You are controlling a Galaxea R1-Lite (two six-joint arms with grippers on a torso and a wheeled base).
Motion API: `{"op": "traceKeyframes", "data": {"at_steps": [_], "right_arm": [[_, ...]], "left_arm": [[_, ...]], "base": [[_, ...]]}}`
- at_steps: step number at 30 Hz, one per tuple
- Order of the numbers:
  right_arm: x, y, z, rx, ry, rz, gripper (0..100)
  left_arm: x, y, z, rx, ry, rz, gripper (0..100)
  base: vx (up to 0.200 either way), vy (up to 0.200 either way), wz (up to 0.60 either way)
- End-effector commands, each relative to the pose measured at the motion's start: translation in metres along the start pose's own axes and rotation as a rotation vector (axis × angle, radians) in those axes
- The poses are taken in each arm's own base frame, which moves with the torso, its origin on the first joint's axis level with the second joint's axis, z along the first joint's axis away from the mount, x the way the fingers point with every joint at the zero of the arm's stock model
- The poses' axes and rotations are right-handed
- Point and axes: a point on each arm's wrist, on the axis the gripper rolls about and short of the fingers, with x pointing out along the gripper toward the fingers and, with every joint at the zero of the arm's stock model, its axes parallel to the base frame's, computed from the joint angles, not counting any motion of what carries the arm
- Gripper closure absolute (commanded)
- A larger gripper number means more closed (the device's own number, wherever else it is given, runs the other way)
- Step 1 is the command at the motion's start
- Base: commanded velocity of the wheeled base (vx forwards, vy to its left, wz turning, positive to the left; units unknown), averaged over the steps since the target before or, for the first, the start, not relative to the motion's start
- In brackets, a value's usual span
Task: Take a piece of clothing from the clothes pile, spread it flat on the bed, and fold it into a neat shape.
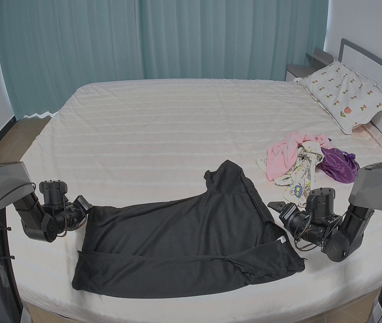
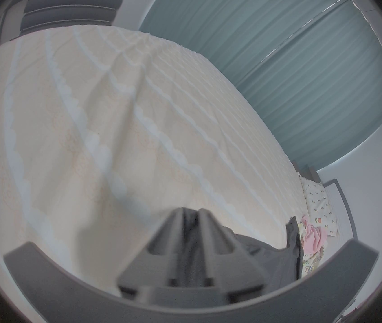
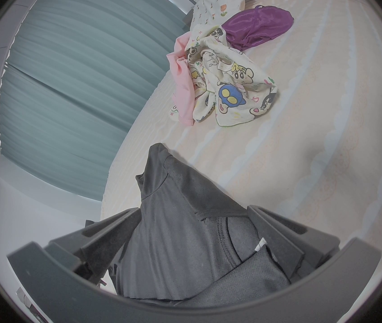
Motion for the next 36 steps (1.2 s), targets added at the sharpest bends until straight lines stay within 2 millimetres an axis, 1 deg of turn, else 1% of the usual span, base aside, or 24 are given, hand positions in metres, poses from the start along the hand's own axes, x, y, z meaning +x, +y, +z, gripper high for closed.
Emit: {"op": "traceKeyframes", "data": {"at_steps": [1, 7, 9, 13, 16, 19, 23, 24, 25, 26, 27, 31, 36], "right_arm": [[0.002, -0.001, -0.001, 0.000, 0.003, -0.004, 0], [0.002, -0.001, -0.002, -0.001, 0.004, -0.003, 0], [0.002, -0.001, -0.001, -0.002, 0.000, -0.002, 0], [0.003, 0.000, 0.000, -0.005, -0.004, 0.001, 0], [0.003, 0.004, 0.002, -0.020, -0.010, 0.017, 0], [0.010, 0.008, 0.005, -0.073, -0.012, 0.036, 0], [0.024, 0.014, 0.013, -0.211, 0.011, 0.095, 0], [0.024, 0.014, 0.013, -0.211, 0.011, 0.095, 0], [0.034, 0.016, 0.018, -0.274, 0.034, 0.117, 0], [0.035, 0.016, 0.018, -0.282, 0.039, 0.120, 0], [0.045, 0.020, 0.022, -0.325, 0.049, 0.132, 0], [0.076, 0.028, 0.029, -0.415, 0.056, 0.133, 0], [0.105, 0.033, 0.034, -0.508, 0.055, 0.126, 0]], "left_arm": [[0.002, 0.001, 0.005, -0.004, -0.027, 0.006, 100], [0.006, -0.002, 0.013, -0.020, -0.066, 0.001, 100], [0.010, -0.004, 0.016, -0.029, -0.089, 0.000, 100], [0.012, -0.002, 0.017, -0.031, -0.109, 0.020, 100], [0.011, 0.001, 0.022, -0.038, -0.134, 0.034, 100], [0.011, 0.002, 0.022, -0.040, -0.135, 0.037, 100], [0.010, 0.002, 0.019, -0.042, -0.121, 0.036, 100], [0.010, 0.002, 0.019, -0.042, -0.121, 0.036, 100], [0.010, 0.002, 0.019, -0.042, -0.118, 0.035, 100], [0.010, 0.002, 0.019, -0.044, -0.118, 0.035, 100], [0.009, 0.003, 0.018, -0.044, -0.116, 0.037, 100], [0.009, 0.003, 0.018, -0.069, -0.115, 0.037, 100], [0.008, 0.003, 0.017, -0.094, -0.109, 0.037, 100]], "base": [[0.000, 0.000, 0.00], [0.000, 0.000, 0.00], [0.000, 0.000, 0.00], [0.000, 0.000, 0.00], [0.000, 0.000, 0.00], [0.000, 0.000, 0.00], [0.000, 0.000, 0.00], [0.000, 0.000, 0.00], [0.000, 0.000, 0.00], [0.000, 0.000, 0.00], [0.000, 0.000, 0.00], [0.000, 0.000, 0.00], [0.000, 0.000, 0.00]]}}
